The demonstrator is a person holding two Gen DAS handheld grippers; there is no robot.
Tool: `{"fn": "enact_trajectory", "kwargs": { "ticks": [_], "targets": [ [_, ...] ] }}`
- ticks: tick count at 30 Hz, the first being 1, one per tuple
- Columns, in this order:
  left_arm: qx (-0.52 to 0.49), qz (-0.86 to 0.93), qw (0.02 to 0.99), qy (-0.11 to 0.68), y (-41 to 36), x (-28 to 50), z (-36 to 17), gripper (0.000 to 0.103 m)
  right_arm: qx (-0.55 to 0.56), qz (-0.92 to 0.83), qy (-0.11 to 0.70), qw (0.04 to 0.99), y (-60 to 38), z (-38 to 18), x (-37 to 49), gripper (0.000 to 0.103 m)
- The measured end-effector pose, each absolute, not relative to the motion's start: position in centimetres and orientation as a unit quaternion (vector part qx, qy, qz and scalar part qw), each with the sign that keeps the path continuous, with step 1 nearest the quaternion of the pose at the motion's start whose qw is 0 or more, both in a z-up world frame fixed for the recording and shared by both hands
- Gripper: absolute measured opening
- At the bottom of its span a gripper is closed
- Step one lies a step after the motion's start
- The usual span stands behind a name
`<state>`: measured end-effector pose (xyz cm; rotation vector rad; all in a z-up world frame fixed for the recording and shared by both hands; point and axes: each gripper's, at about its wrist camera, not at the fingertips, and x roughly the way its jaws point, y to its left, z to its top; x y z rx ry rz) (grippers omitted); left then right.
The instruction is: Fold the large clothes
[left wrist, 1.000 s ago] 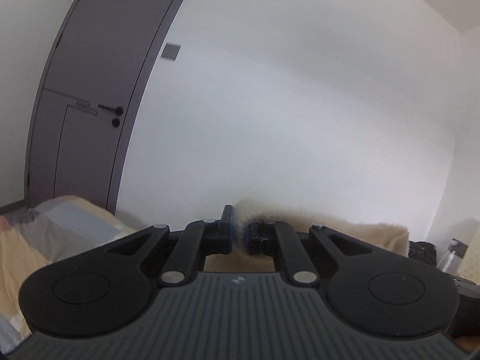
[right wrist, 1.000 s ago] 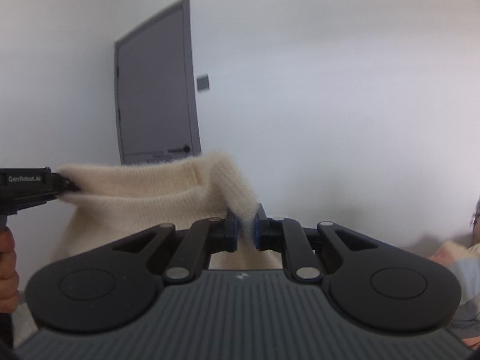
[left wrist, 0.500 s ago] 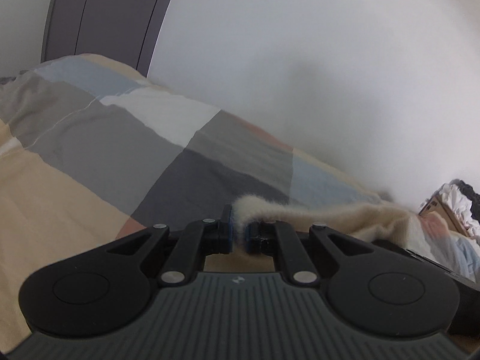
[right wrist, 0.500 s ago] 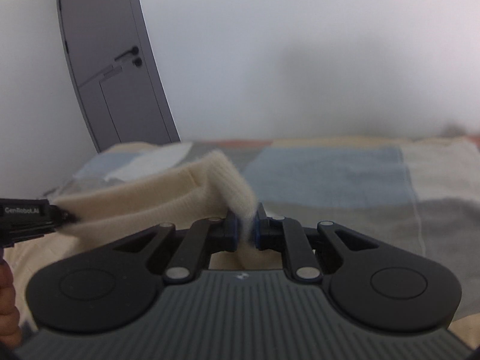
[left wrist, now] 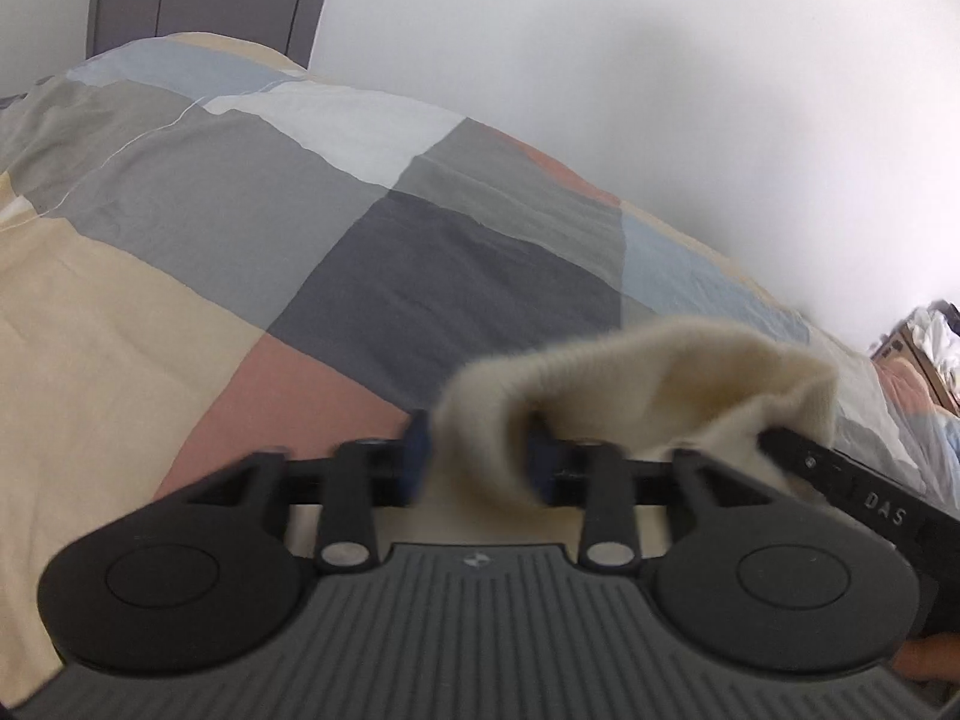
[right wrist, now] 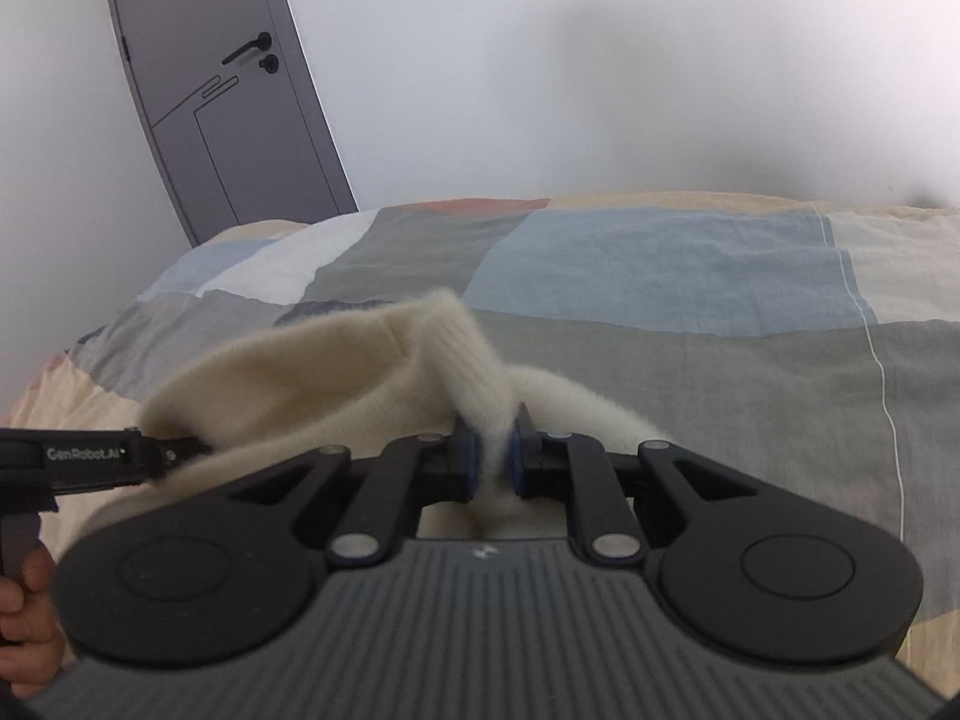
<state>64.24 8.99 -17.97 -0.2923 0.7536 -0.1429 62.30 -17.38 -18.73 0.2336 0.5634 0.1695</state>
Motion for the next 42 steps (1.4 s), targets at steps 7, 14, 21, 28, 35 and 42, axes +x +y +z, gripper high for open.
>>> {"fn": "enact_trajectory", "kwargs": {
  "ticks": [7, 14, 21, 28, 35, 42],
  "targets": [
    [-0.125, -0.067, 0.927, 0.347, 8.9, 58.1, -14.0, 0.066, 0.127, 0.092, 0.260, 0.953, -18.2, -16.2, 57.2, 0.054],
    [-0.137, -0.055, 0.933, 0.328, 11.1, 48.2, -9.5, 0.066, 0.131, 0.110, 0.235, 0.957, -18.2, -11.9, 48.9, 0.053],
    [-0.126, -0.028, 0.942, 0.309, 13.1, 35.4, -6.7, 0.066, 0.115, 0.133, 0.222, 0.959, -17.7, -7.9, 37.8, 0.053],
    [-0.180, -0.018, 0.929, 0.322, 15.2, 24.2, -6.3, 0.066, 0.102, 0.144, 0.223, 0.959, -17.5, -5.5, 27.8, 0.053],
    [-0.197, -0.033, 0.918, 0.344, 13.7, 17.9, -8.6, 0.066, 0.109, 0.134, 0.241, 0.955, -17.8, -5.8, 21.9, 0.053],
    [-0.268, -0.027, 0.885, 0.380, 14.1, 16.6, -12.2, 0.066, 0.131, 0.124, 0.254, 0.950, -17.3, -7.7, 20.6, 0.054]
  ]
}}
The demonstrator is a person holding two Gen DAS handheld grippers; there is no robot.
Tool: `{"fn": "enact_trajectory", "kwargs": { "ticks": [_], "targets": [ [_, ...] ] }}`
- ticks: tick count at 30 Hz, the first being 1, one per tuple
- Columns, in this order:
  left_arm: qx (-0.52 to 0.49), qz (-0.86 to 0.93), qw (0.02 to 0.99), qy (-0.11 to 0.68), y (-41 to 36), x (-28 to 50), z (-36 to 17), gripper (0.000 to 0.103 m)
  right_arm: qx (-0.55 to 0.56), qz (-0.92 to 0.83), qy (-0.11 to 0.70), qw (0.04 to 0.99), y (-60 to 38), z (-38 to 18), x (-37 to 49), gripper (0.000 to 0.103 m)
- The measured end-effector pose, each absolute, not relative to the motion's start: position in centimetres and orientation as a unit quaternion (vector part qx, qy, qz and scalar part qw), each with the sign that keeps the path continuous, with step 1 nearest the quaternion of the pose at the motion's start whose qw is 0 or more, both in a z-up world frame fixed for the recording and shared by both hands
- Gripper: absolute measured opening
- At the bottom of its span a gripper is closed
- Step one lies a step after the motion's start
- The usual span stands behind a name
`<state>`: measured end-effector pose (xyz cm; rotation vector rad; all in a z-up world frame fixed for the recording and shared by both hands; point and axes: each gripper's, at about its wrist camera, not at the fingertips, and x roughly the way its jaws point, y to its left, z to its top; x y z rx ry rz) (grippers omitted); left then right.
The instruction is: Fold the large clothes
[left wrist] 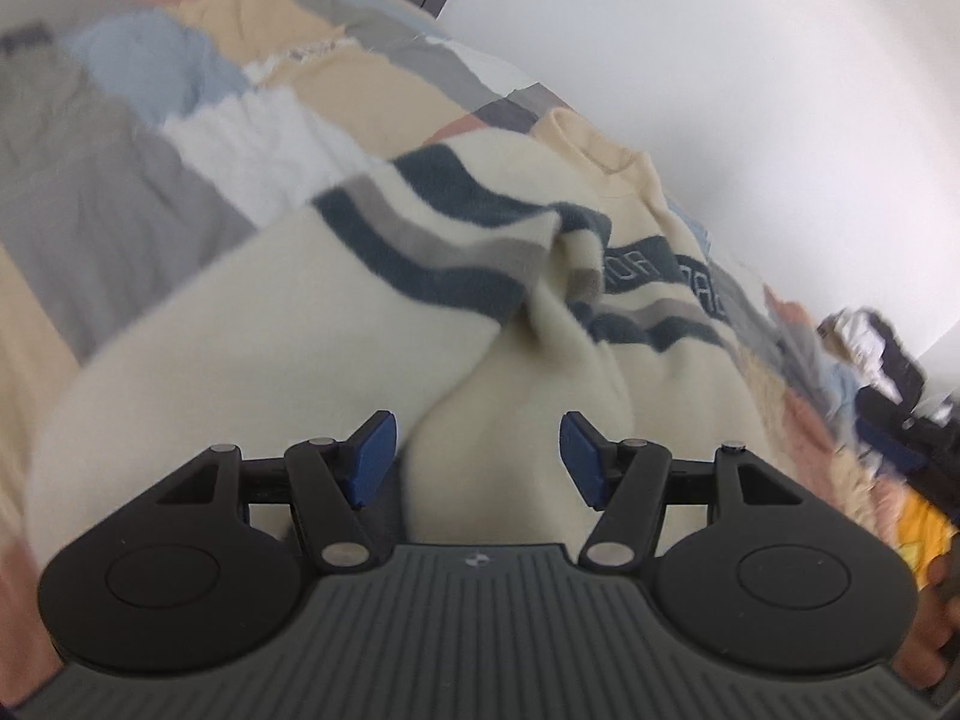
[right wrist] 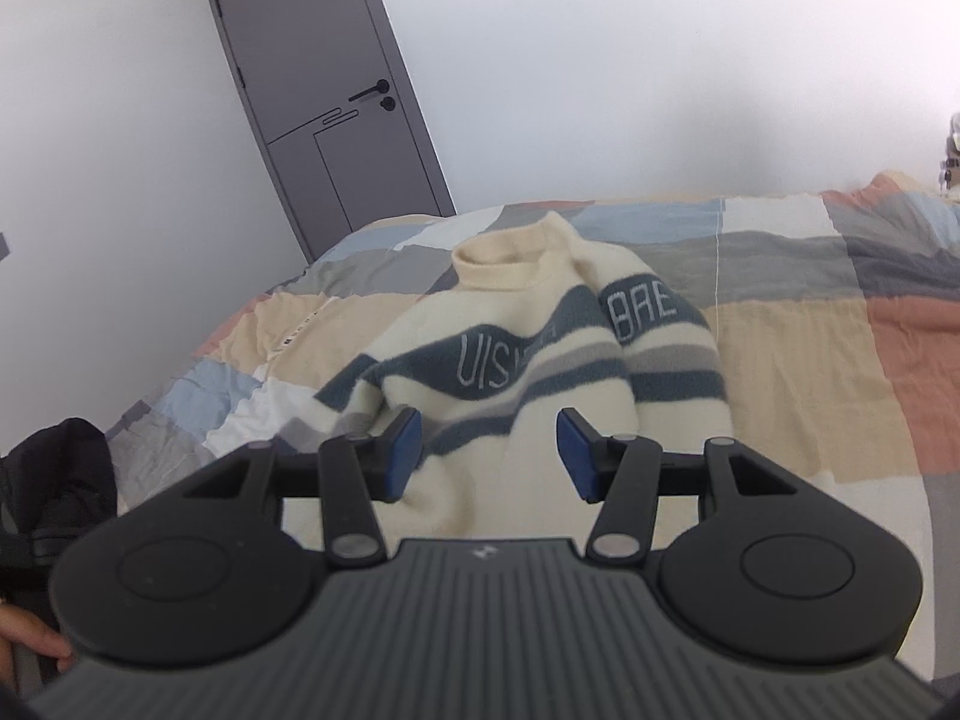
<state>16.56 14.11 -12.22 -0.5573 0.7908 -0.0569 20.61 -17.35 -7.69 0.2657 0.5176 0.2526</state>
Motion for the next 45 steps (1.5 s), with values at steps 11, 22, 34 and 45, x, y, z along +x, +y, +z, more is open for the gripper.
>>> {"fn": "enact_trajectory", "kwargs": {
  "ticks": [11, 22, 34, 45],
  "targets": [
    [-0.483, 0.040, 0.788, 0.381, 17.0, 15.6, -18.4, 0.067, 0.150, 0.138, 0.277, 0.939, -15.8, -11.1, 22.9, 0.054],
    [-0.534, 0.148, 0.773, 0.310, 20.2, 16.5, -20.0, 0.057, 0.167, 0.123, 0.314, 0.927, -16.1, -13.8, 25.5, 0.068],
    [-0.358, 0.260, 0.853, 0.277, 28.8, 24.8, -12.6, 0.010, 0.089, 0.098, 0.281, 0.950, -15.7, -14.3, 26.7, 0.069],
    [-0.243, 0.256, 0.918, 0.177, 36.7, 38.5, 3.9, 0.008, 0.127, 0.106, 0.261, 0.951, -16.7, -14.9, 28.7, 0.069]
  ]
}}
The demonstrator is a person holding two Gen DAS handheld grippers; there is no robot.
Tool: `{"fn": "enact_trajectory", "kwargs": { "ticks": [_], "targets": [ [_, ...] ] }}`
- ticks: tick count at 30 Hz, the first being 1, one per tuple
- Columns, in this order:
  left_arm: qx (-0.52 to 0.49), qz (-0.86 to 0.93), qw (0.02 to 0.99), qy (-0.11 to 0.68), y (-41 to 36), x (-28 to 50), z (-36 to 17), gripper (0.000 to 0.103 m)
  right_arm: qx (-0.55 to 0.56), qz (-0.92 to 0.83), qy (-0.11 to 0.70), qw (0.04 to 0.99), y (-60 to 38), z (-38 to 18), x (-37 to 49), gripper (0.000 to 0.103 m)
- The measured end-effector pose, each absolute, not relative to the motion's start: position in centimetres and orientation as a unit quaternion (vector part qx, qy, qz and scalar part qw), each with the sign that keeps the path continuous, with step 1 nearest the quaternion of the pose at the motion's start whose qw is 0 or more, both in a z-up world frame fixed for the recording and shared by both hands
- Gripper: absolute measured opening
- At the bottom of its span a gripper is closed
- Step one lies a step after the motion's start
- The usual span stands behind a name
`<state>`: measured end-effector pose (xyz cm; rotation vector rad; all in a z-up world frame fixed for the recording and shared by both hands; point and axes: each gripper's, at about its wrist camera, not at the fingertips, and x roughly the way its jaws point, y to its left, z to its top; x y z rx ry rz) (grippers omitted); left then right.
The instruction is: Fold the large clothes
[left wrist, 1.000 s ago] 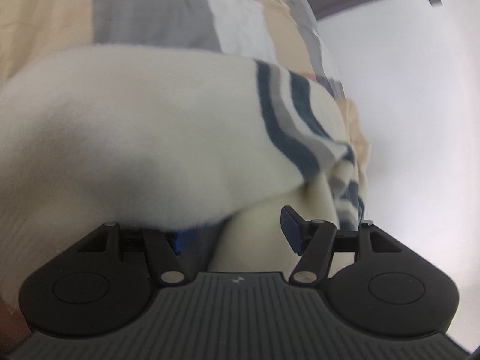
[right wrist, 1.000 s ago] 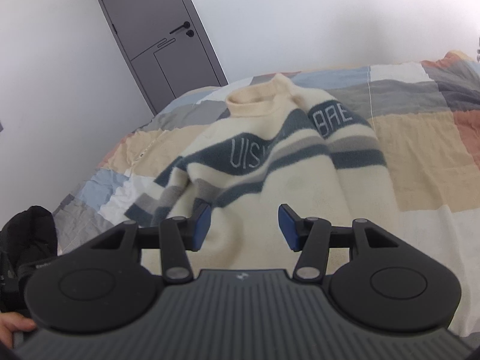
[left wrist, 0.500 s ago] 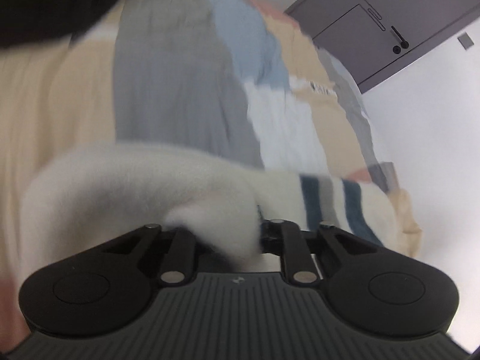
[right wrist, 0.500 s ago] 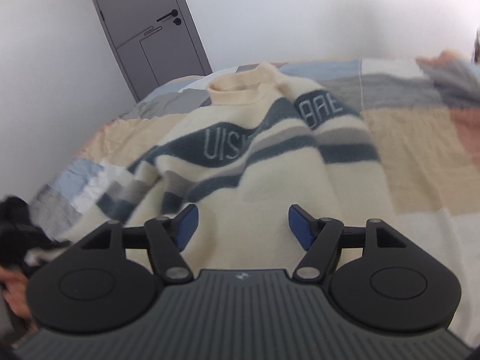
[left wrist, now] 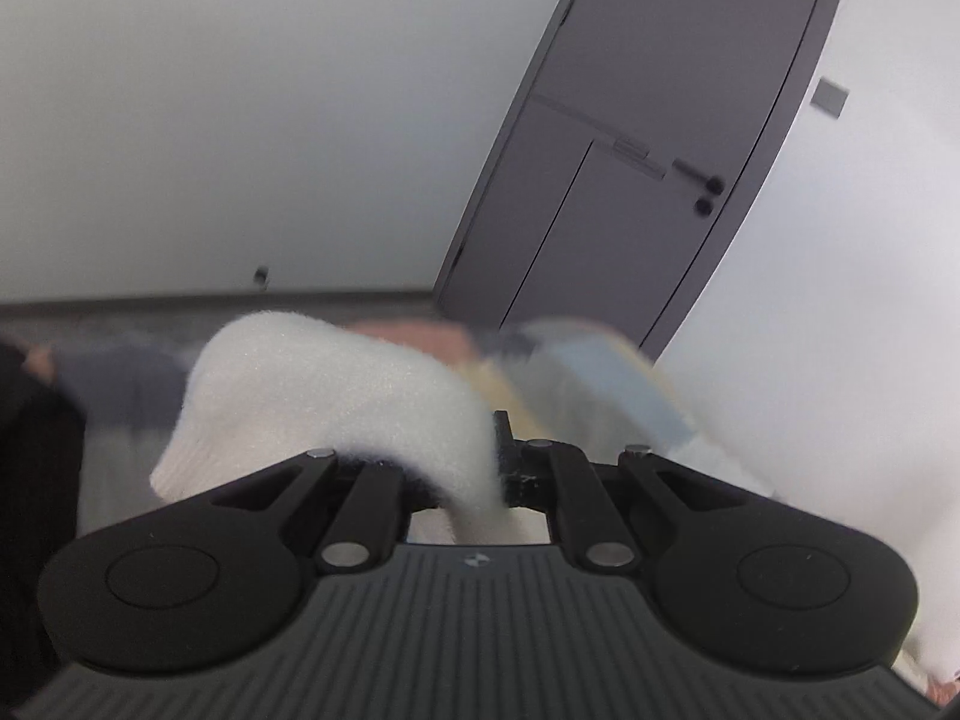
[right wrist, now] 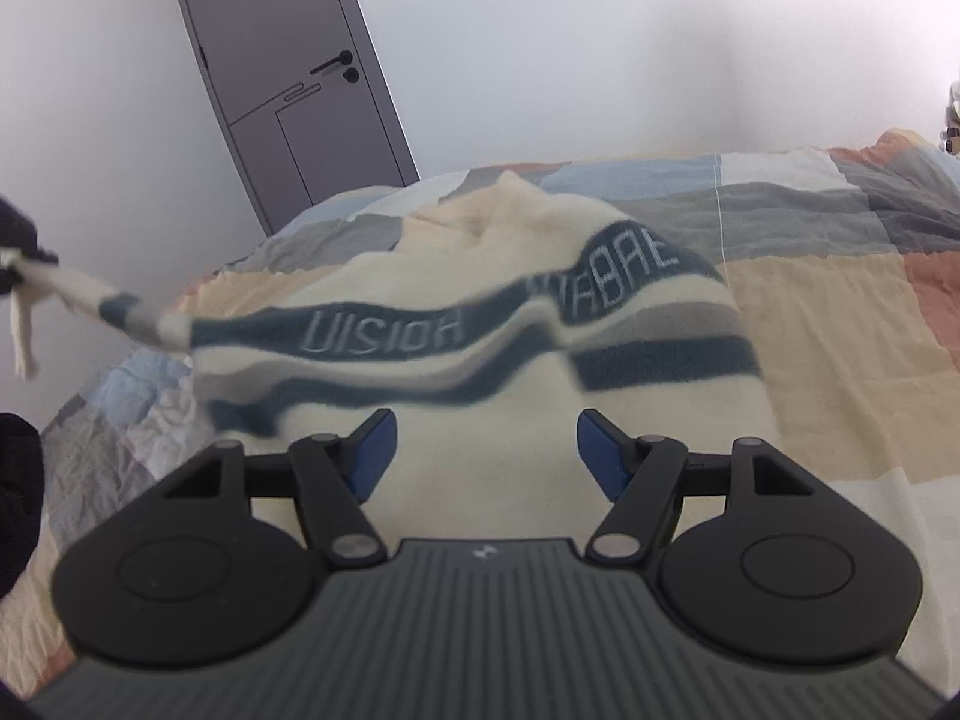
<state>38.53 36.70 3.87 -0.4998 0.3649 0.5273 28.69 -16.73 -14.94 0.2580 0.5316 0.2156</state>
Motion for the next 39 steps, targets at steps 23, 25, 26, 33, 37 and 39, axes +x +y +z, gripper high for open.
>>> {"fn": "enact_trajectory", "kwargs": {
  "ticks": [23, 25, 26, 33, 37, 39],
  "targets": [
    [-0.226, 0.328, 0.859, 0.323, 51.5, 50.1, -15.3, 0.013, 0.088, 0.131, 0.285, 0.945, -14.6, -19.0, 36.9, 0.071],
    [-0.192, 0.336, 0.856, 0.342, 50.3, 50.3, -14.4, 0.015, 0.086, 0.131, 0.288, 0.945, -14.2, -19.1, 37.3, 0.071],
    [-0.191, 0.334, 0.855, 0.347, 49.8, 49.9, -13.9, 0.018, 0.083, 0.130, 0.287, 0.945, -14.1, -19.1, 37.3, 0.071],
    [-0.217, 0.322, 0.850, 0.357, 47.0, 46.3, -9.8, 0.063, 0.089, 0.132, 0.282, 0.946, -14.6, -18.2, 36.3, 0.069],
    [-0.229, 0.291, 0.848, 0.378, 43.3, 42.6, -8.0, 0.063, 0.097, 0.132, 0.290, 0.943, -15.5, -17.5, 35.4, 0.069],
    [-0.227, 0.275, 0.852, 0.384, 41.3, 40.9, -7.3, 0.063, 0.119, 0.137, 0.306, 0.934, -16.3, -17.3, 35.0, 0.069]
  ]
}}
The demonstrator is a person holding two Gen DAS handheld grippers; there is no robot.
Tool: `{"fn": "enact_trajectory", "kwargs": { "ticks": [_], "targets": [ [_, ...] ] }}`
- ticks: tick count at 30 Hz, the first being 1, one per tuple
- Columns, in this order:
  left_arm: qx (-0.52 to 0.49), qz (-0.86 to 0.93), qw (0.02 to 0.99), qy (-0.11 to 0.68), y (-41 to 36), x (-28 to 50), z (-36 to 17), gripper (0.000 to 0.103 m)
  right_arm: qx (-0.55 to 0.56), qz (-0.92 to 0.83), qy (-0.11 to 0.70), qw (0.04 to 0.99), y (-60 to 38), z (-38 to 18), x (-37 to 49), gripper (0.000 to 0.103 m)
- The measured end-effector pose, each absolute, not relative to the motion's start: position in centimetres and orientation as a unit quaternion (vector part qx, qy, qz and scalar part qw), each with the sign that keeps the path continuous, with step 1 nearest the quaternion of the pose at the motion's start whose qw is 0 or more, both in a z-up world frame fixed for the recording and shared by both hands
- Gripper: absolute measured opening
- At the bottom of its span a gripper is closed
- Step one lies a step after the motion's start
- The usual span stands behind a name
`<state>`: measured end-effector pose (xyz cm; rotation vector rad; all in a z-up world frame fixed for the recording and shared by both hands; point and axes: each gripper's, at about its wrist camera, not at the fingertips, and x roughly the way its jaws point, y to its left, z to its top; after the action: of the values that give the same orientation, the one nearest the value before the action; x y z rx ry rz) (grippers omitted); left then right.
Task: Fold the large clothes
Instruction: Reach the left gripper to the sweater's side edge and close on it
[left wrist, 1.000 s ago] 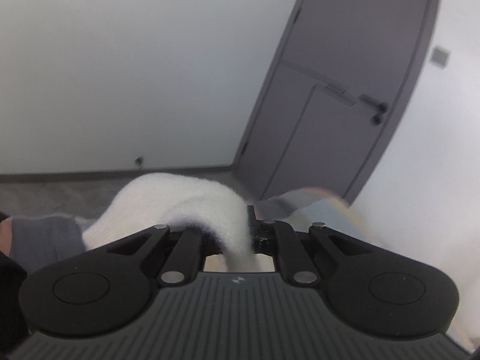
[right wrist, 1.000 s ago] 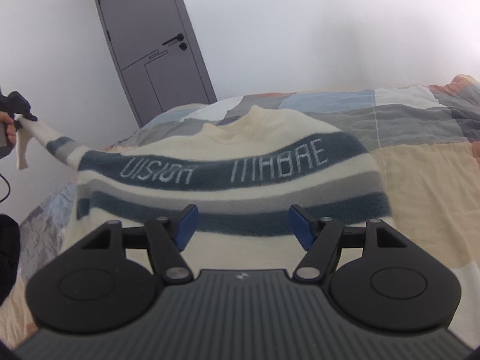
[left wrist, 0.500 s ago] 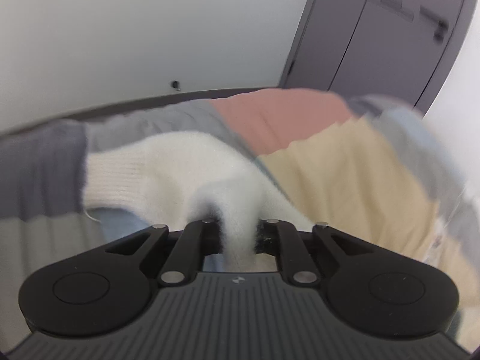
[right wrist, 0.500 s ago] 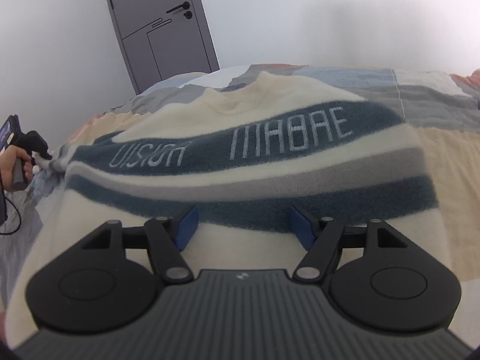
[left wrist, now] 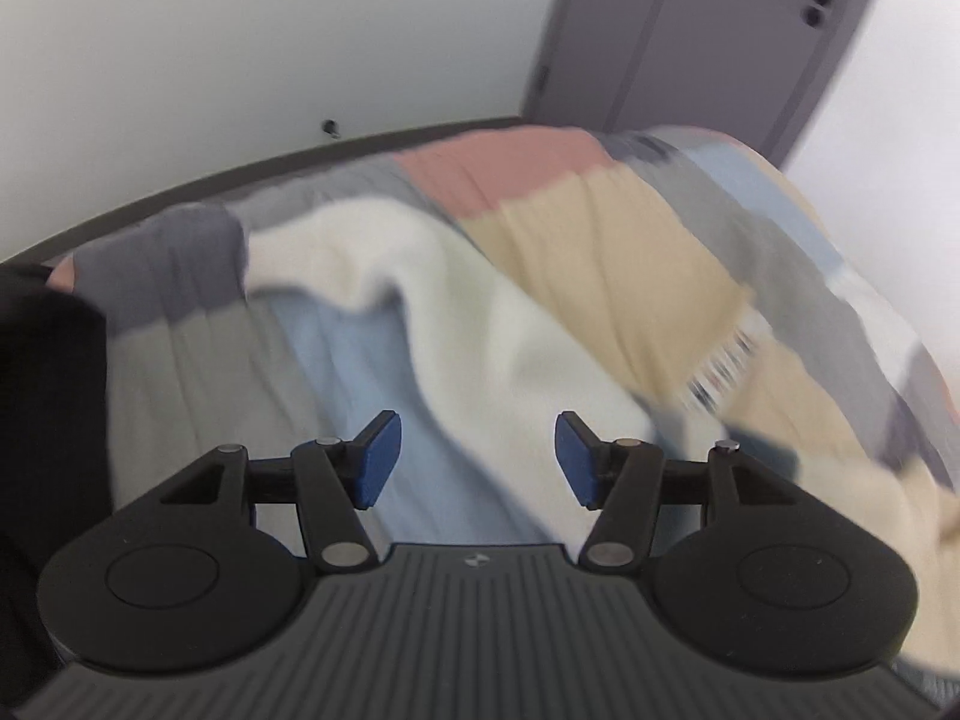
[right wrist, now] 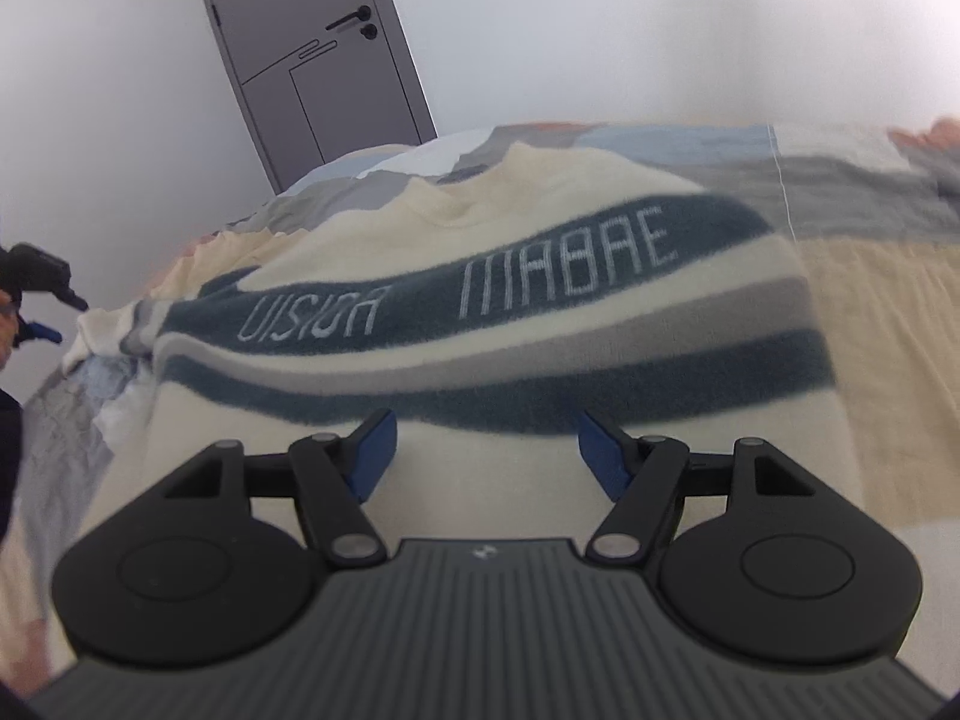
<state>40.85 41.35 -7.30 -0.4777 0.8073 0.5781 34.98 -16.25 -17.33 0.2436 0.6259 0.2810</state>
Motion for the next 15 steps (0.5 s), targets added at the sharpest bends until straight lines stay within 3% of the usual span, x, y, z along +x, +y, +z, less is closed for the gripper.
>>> {"fn": "enact_trajectory", "kwargs": {
  "ticks": [7, 15],
  "targets": [
    [-0.240, 0.216, 0.855, 0.405, 33.2, 34.7, -6.5, 0.063, 0.121, 0.121, 0.310, 0.935, -17.4, -15.9, 32.2, 0.069],
    [-0.270, 0.145, 0.836, 0.456, 23.8, 27.0, -9.8, 0.063, 0.113, 0.121, 0.302, 0.939, -18.0, -13.8, 29.1, 0.069]
  ]
}}
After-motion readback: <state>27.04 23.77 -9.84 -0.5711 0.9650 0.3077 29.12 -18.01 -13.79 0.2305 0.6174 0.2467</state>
